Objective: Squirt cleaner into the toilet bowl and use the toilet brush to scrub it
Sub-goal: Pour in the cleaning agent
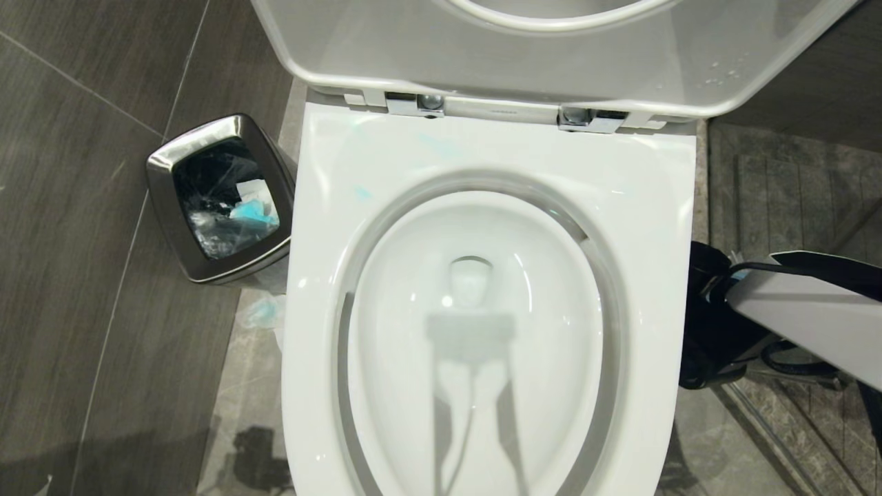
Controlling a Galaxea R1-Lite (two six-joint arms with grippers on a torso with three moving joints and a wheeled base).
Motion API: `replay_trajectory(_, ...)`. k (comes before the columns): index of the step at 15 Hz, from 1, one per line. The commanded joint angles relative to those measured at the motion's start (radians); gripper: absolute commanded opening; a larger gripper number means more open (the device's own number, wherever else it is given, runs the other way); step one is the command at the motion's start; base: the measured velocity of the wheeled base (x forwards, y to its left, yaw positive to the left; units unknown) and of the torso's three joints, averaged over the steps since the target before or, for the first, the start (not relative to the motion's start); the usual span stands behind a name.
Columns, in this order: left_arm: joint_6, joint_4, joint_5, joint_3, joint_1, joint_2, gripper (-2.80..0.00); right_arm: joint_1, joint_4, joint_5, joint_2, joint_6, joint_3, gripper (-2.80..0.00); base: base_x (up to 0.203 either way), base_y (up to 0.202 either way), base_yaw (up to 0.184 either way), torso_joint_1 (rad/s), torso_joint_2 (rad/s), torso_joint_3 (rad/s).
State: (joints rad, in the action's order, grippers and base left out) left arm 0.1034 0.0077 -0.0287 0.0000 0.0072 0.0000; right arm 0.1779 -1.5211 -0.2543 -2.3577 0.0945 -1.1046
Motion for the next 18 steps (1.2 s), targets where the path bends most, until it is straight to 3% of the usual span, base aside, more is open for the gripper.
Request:
replay_trajectory(1, -0.001, 0.0, 0.0, 0.002, 0.0, 0.0, -2.8, 0.004, -0.009, 0.001, -0.064, 0.004, -0.085, 0.0, 0.0, 0.0, 0.0, 0.0, 0.0, 0.0)
replay_trajectory(7, 0.001, 0.0, 0.0, 0.002, 0.0, 0.0, -2.8, 0.017, -0.009, 0.039, -0.181, 0.07, -0.363, 0.0, 0.0, 0.0, 0.0, 0.0, 0.0, 0.0)
replay_trajectory(18, 0.001, 0.0, 0.0, 0.002, 0.0, 0.0, -2.8, 0.005, -0.009, 0.047, -0.23, 0.16, -0.501, 0.0, 0.0, 0.0, 0.0, 0.001, 0.01, 0.0)
